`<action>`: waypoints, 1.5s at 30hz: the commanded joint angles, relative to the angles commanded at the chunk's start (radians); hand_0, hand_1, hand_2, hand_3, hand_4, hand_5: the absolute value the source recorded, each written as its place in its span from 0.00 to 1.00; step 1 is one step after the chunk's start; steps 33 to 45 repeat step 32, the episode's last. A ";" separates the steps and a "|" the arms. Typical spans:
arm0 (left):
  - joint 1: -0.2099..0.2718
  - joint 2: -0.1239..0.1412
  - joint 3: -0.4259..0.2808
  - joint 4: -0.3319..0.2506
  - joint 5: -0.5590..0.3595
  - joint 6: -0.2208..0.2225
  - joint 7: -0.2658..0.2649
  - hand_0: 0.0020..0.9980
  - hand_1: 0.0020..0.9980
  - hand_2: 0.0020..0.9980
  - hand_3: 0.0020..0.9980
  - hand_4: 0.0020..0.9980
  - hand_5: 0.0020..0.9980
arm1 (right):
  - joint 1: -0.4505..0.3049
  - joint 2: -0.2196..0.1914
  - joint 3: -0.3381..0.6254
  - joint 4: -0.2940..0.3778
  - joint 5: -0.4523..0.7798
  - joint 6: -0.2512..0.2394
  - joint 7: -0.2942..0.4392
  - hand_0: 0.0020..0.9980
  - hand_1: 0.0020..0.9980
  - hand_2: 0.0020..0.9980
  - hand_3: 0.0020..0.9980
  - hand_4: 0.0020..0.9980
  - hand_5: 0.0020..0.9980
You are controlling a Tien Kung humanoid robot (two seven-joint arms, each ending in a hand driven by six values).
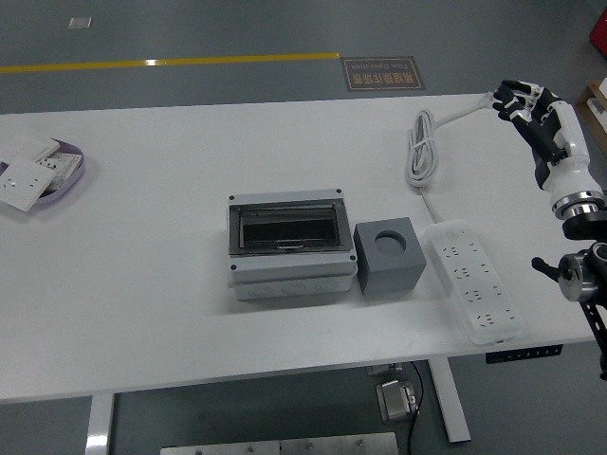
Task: Pick up the cylinder from the cube,place it in the box,flap close box
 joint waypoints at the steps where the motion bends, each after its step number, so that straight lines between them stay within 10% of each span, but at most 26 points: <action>1: -0.001 -0.001 0.000 0.000 0.000 0.000 0.000 0.63 0.65 0.63 0.67 0.72 0.25 | 0.001 0.000 -0.001 -0.001 -0.001 0.000 0.000 0.77 0.68 0.67 0.65 0.84 0.50; 45: 0.007 0.022 -0.052 -0.005 0.045 0.002 0.001 0.63 0.65 0.63 0.67 0.72 0.25 | 0.033 0.001 -0.049 -0.006 0.005 0.010 0.016 0.77 0.68 0.67 0.66 0.87 0.54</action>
